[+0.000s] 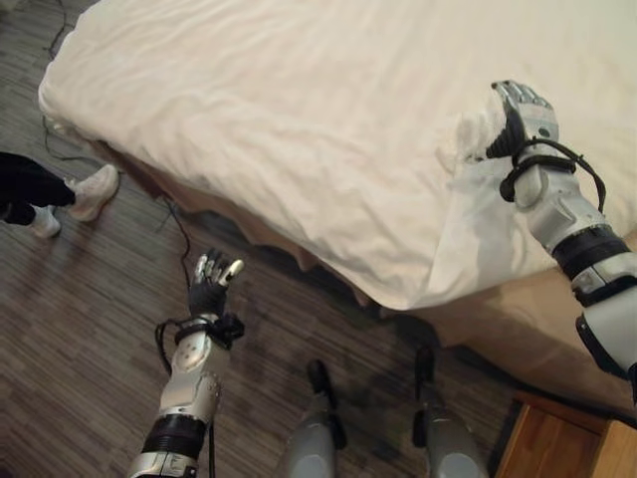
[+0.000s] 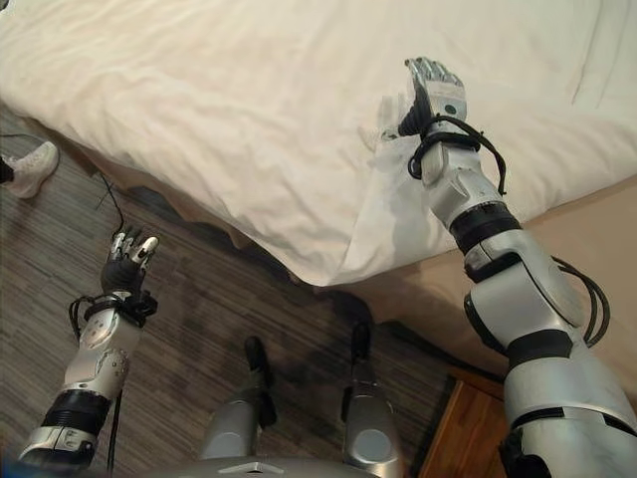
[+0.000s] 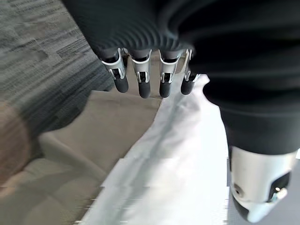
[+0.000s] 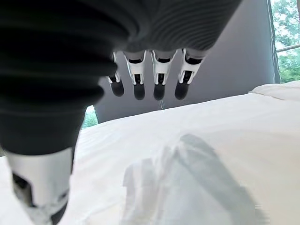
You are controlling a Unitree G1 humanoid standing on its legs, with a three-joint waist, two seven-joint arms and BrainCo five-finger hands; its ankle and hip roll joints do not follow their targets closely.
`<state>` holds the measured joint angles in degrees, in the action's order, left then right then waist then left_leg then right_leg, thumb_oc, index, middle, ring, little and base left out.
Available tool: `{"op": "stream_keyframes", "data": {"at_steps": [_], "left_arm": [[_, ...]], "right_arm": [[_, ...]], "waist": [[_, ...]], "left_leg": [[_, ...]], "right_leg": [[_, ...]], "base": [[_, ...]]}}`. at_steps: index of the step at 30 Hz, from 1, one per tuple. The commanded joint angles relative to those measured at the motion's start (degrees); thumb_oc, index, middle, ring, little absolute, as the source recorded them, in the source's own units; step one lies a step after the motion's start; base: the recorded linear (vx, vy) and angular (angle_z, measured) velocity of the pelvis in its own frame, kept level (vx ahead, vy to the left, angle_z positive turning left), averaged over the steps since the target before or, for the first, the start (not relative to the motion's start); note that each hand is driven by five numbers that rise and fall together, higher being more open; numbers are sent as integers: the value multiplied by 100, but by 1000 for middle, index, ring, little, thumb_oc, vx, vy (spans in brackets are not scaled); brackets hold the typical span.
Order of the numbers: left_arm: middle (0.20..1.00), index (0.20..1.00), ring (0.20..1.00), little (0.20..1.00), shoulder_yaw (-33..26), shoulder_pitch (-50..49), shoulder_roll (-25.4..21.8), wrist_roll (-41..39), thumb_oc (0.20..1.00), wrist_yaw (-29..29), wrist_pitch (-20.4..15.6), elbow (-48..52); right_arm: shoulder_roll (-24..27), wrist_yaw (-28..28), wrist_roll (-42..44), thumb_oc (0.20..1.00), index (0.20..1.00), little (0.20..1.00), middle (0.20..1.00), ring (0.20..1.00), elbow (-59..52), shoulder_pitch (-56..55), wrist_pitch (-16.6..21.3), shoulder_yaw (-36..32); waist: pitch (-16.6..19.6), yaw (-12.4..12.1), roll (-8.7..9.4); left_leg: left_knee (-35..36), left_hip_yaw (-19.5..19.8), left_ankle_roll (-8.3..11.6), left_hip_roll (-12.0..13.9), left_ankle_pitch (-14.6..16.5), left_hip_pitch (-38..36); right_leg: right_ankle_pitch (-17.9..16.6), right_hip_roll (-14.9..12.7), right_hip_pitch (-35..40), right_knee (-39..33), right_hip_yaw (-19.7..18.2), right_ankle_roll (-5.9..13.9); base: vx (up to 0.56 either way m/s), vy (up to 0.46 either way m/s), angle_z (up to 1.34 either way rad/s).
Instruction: Making the bed.
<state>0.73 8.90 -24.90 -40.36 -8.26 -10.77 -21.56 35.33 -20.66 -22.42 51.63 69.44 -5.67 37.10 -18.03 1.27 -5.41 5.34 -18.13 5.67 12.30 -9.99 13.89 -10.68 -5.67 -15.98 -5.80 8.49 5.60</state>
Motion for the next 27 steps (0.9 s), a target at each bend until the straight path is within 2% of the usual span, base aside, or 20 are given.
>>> {"op": "stream_keyframes", "data": {"at_steps": [1, 3, 4, 5, 6, 7, 9, 12, 18, 24, 27], "left_arm": [[1000, 1000, 1000, 1000, 113, 415, -400, -179, 1000, 94, -312, 10], [1000, 1000, 1000, 1000, 165, 410, -396, -124, 1000, 81, -282, -75], [1000, 1000, 1000, 1000, 162, 351, -374, -136, 1000, 100, -281, -79], [1000, 1000, 1000, 1000, 169, 332, -366, -151, 1000, 93, -270, -135], [1000, 1000, 1000, 1000, 210, 353, -347, -158, 1000, 97, -249, -207], [1000, 1000, 1000, 1000, 245, 385, -327, -156, 1000, 100, -243, -287], [1000, 1000, 1000, 1000, 337, 460, -301, -163, 1000, 116, -239, -414], [1000, 1000, 1000, 1000, 492, 581, -266, -152, 1000, 152, -225, -500], [1000, 1000, 1000, 1000, 670, 701, -153, -141, 1000, 135, -185, -598], [1000, 1000, 1000, 1000, 776, 880, 39, -76, 1000, 10, -116, -736], [1000, 1000, 1000, 1000, 698, 782, 81, 5, 1000, -1, -19, -679]], "right_arm": [[-74, -238, 163, 1000, 1000, 1000, 1000, 1000, 384, 821, 75, 350], [-183, -213, 221, 1000, 1000, 1000, 1000, 1000, 410, 740, 78, 385], [-243, -199, 240, 925, 925, 925, 925, 925, 491, 695, 74, 375], [-318, -182, 282, 589, 589, 589, 589, 589, 564, 668, 81, 365], [-429, -153, 346, 511, 511, 511, 511, 511, 651, 630, 86, 348], [-501, -122, 389, 329, 329, 329, 329, 329, 747, 596, 97, 353], [-605, -80, 473, 200, 200, 200, 200, 200, 949, 544, 118, 359], [-647, -42, 612, 200, 200, 200, 200, 200, 1220, 595, 146, 365], [-619, -62, 931, 200, 200, 200, 200, 200, 1162, 386, 218, 50], [-468, -173, 1050, 200, 200, 200, 200, 200, 523, -452, 205, -579], [-332, -148, 998, 200, 200, 200, 200, 200, -158, -1092, 175, -924]], "waist": [[-130, -70, 248], [-122, -71, 217], [-113, -85, 194], [-103, -101, 188], [-103, -104, 179], [-89, -98, 174], [-71, -85, 165], [-63, -53, 173], [21, 53, 342], [273, 246, 565], [430, 368, 707]], "left_leg": [[-34, -119, 626, 416, 184, -445], [-34, -130, 630, 424, 160, -388], [-34, -145, 631, 431, 161, -358], [-34, -157, 631, 431, 158, -328], [-34, -166, 633, 428, 160, -312], [-34, -176, 633, 417, 162, -288], [-34, -190, 635, 399, 156, -239], [-34, -204, 623, 379, 170, -218], [-34, -255, 499, 274, 377, -638], [-34, -245, 335, 73, 618, -1176], [-34, -304, 279, 34, 663, -1335]], "right_leg": [[522, -251, -188, 80, 13, 242], [497, -229, -262, 80, -12, 252], [493, -215, -310, 80, -29, 257], [480, -200, -362, 80, -51, 266], [461, -184, -399, 80, -74, 271], [434, -183, -456, 80, -95, 283], [382, -205, -550, 80, -119, 297], [357, -228, -610, 80, -139, 319], [340, -301, -277, 80, -153, 323], [312, -482, 246, 80, -131, 348], [277, -533, 377, 80, -165, 376]], "base": [[0, 0, 0], [-16, 1, -1], [-36, 15, -9], [-40, 17, -16], [-49, 12, -20], [-60, 14, -16], [-52, 15, -13], [-69, 35, -9], [-8, 35, -2], [40, 49, 5], [33, 89, 2]]}}
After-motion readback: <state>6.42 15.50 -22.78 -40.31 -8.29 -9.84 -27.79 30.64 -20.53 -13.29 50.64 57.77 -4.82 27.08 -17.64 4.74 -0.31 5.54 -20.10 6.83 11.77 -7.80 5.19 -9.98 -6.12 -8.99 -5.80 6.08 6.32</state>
